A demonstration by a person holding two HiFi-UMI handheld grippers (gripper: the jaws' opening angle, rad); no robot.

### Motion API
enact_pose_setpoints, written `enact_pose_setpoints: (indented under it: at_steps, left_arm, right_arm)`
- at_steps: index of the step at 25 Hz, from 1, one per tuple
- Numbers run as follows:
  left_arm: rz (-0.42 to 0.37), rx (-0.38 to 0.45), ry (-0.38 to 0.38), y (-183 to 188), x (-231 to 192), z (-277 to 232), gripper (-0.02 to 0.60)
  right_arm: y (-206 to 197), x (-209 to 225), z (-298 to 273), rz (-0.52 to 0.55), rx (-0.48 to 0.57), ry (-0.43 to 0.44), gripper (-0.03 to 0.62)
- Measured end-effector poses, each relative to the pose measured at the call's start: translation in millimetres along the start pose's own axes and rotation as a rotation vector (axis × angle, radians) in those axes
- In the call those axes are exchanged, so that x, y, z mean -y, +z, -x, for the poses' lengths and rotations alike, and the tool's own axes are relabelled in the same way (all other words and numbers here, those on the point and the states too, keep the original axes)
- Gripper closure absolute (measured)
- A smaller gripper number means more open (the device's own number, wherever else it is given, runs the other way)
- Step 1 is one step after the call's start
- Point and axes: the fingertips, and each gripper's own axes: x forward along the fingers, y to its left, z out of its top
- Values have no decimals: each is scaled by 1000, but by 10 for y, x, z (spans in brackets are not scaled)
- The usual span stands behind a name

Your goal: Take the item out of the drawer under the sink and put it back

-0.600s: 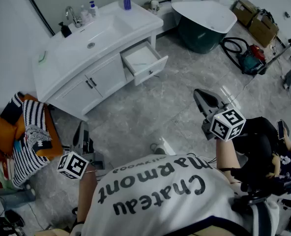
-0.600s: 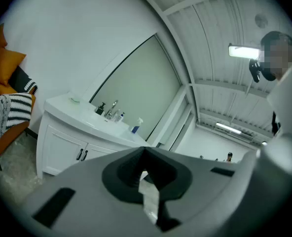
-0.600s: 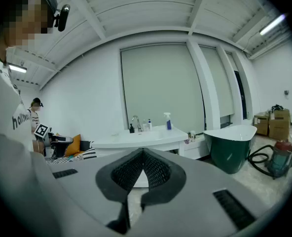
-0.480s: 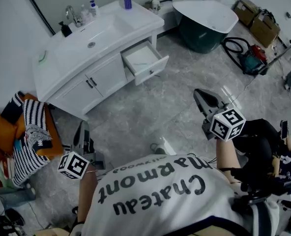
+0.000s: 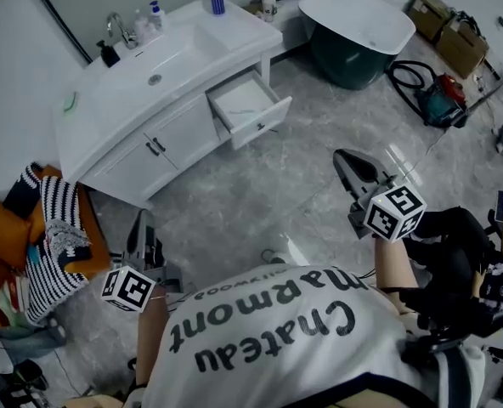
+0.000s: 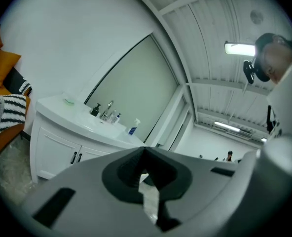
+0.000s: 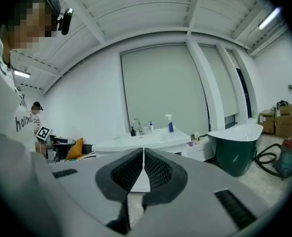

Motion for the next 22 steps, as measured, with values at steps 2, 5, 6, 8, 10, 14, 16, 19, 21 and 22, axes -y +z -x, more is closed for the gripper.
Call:
enact_pose_setpoints:
  at_steps: [2, 5, 6, 8, 10, 14, 16, 19, 21, 22]
  left_arm:
    - [-6, 9, -16, -5, 50, -101, 574]
    - [-53, -9, -50, -98, 171, -291, 574]
    - [-82, -20, -61, -132, 239, -367, 574]
    - [-152, -28, -100, -184, 413, -518, 574]
    - [-189, -15, -128, -213, 571, -645, 574]
    - [-142, -25, -129, -292, 716, -850, 574]
    - [-126, -60, -140, -334, 780, -919, 574]
    - [-116, -81, -171, -326, 813, -1011, 574]
    - [-111, -73, -197, -271, 794, -1116, 574]
    - [-110, -75, -207, -245, 775, -1175, 574]
  right_arm:
    - [12, 31, -46, 16, 3, 21, 580]
    - [5, 110, -76, 58, -18, 34, 580]
    - [17, 150, -79, 72, -17, 32, 580]
    - [56, 236, -86, 85, -1, 30, 580]
    - [88, 301, -108, 81, 16, 35, 580]
    - [104, 431, -207, 79, 24, 32, 580]
    - [105, 516, -274, 55, 26, 33, 580]
    - [42, 625, -444, 10, 18, 53, 580]
    - [-47, 709, -579, -9, 4, 45, 580]
    - [-97, 740, -624, -21, -5, 31, 580]
